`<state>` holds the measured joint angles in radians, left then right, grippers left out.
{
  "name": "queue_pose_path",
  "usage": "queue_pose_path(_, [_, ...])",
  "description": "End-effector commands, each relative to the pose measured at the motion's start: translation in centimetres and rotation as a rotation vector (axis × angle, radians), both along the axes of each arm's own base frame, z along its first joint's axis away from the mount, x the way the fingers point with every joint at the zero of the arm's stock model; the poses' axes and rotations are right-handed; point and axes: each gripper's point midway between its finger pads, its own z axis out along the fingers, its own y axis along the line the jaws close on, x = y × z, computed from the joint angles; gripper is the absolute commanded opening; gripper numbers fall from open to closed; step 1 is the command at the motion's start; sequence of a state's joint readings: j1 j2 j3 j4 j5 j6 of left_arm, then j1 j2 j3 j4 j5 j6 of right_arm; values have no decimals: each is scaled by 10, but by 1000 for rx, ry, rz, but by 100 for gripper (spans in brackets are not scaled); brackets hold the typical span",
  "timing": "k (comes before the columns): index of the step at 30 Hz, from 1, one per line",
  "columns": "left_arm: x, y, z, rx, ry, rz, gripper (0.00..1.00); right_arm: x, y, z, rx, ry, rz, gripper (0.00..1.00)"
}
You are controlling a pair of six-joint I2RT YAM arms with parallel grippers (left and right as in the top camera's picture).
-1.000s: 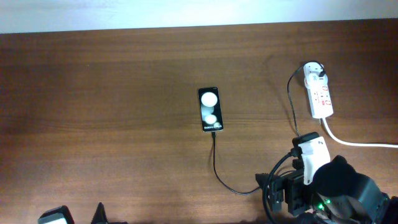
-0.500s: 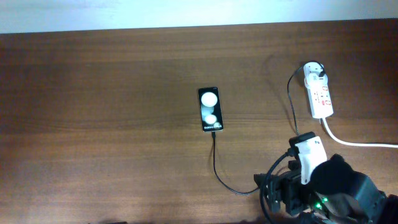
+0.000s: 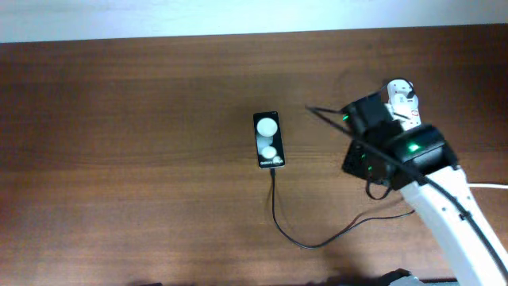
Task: Plug charger to phone and switch on socket
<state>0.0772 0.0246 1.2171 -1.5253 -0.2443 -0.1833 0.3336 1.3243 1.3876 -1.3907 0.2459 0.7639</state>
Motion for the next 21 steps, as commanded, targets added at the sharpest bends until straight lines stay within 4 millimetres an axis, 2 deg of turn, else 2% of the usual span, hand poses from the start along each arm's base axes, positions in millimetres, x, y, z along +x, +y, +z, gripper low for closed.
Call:
queue_pose_path(1, [-3, 2, 1, -3, -13, 21, 99, 10, -30, 14, 70, -21, -70, 4])
queue_pose_path(4, [-2, 2, 1, -4, -13, 21, 99, 19, -63, 36, 146, -90, -205, 4])
queue_pose_path(6, [-2, 2, 1, -3, -13, 21, 99, 19, -60, 39, 211, -94, -212, 4])
queue_pose_path(8, [-3, 2, 1, -3, -14, 21, 99, 12, -58, 33, 213, -58, -213, 4])
queue_pose_path(11, [-4, 2, 1, -3, -21, 21, 99, 35, -80, 38, 131, -143, -253, 4])
queue_pose_path(13, [-5, 2, 1, -2, -24, 21, 99, 51, -98, 24, 134, -128, -321, 4])
queue_pose_path(15, [-5, 2, 1, -2, -24, 21, 99, 59, -128, -2, 139, -31, -419, 4])
queue_pose_path(16, [-5, 2, 1, -2, -24, 21, 99, 63, -139, -7, 139, -10, -450, 4])
queue_pose_path(17, [-5, 2, 1, -2, -24, 21, 99, 73, -154, -17, 151, 18, -491, 4])
queue_pose_path(21, [-5, 2, 1, -2, -24, 21, 99, 113, -188, -41, 193, 51, -554, 4])
